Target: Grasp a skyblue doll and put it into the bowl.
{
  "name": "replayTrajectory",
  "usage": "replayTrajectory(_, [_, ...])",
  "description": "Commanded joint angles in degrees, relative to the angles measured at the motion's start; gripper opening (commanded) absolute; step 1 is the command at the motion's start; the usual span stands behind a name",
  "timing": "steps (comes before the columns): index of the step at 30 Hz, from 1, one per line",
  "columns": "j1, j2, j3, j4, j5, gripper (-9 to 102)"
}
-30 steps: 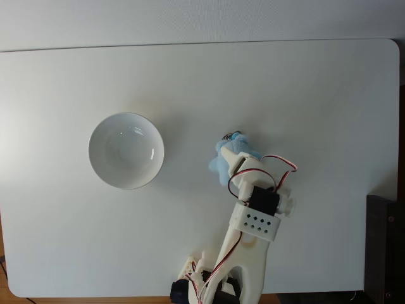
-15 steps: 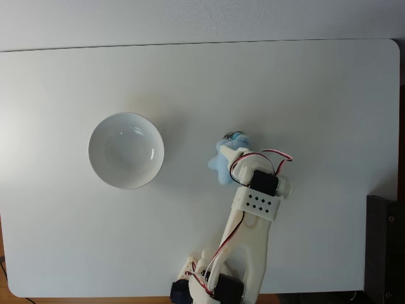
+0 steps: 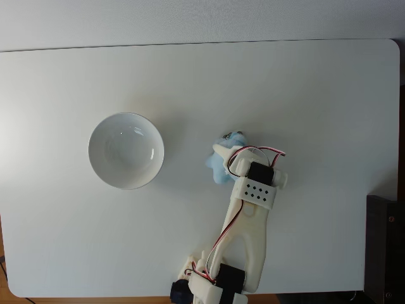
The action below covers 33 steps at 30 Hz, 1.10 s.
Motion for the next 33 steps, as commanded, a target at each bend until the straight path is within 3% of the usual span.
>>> replayTrajectory(1, [-0.2, -0.3, -1.2, -0.1, 0.4, 45])
replayTrajectory(21, [-0.1, -3.3, -1.2, -3.2, 0.4, 43])
replayTrajectory(33, [-0.2, -3.0, -1.2, -3.3, 0.3, 12])
